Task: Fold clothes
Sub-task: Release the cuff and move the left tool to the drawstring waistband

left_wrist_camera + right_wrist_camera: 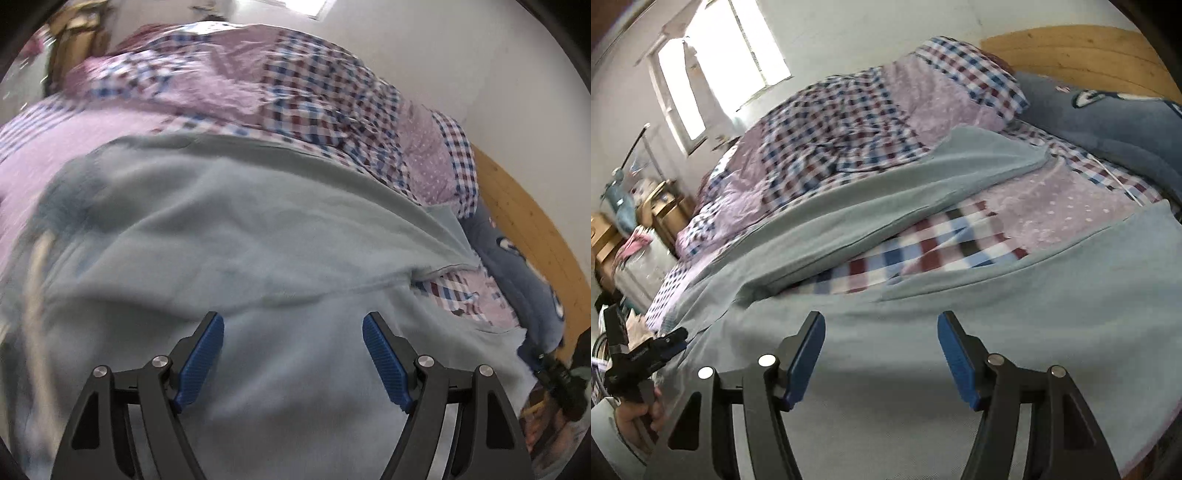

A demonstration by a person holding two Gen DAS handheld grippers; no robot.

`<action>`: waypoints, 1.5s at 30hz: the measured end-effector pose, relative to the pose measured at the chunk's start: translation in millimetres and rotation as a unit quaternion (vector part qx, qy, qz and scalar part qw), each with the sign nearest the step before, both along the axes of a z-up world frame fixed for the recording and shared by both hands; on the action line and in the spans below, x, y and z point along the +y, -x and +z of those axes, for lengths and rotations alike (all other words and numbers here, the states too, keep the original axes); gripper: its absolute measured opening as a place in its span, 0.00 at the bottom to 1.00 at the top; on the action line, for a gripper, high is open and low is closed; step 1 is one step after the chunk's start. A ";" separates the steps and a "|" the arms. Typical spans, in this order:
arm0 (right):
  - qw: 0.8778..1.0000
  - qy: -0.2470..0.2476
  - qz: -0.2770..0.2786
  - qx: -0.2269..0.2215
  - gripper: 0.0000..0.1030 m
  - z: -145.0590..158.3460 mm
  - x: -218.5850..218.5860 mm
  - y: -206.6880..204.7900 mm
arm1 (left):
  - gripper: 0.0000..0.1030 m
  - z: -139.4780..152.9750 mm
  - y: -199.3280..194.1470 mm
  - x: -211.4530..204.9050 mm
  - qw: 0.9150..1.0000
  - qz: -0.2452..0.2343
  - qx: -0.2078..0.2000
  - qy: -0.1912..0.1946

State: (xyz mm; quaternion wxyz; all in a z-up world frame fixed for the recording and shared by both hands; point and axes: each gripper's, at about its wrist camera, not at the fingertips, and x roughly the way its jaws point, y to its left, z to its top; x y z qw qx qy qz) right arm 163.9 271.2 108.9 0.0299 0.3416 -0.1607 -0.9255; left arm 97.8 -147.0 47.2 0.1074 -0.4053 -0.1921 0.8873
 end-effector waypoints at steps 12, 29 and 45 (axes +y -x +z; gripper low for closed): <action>0.996 -0.034 0.082 0.010 0.69 -1.8 -73.2 -30.1 | 0.79 16.9 -114.5 -96.3 0.990 0.126 -0.007 -0.065; 0.984 -0.089 0.155 0.005 0.70 -17.9 -139.7 -52.9 | 0.80 7.5 -193.5 -157.9 0.965 0.226 -0.044 -0.127; 0.987 -0.021 0.157 -0.028 0.71 -30.1 -138.6 -33.9 | 0.03 -3.9 -181.1 -100.9 0.981 0.140 -0.122 0.060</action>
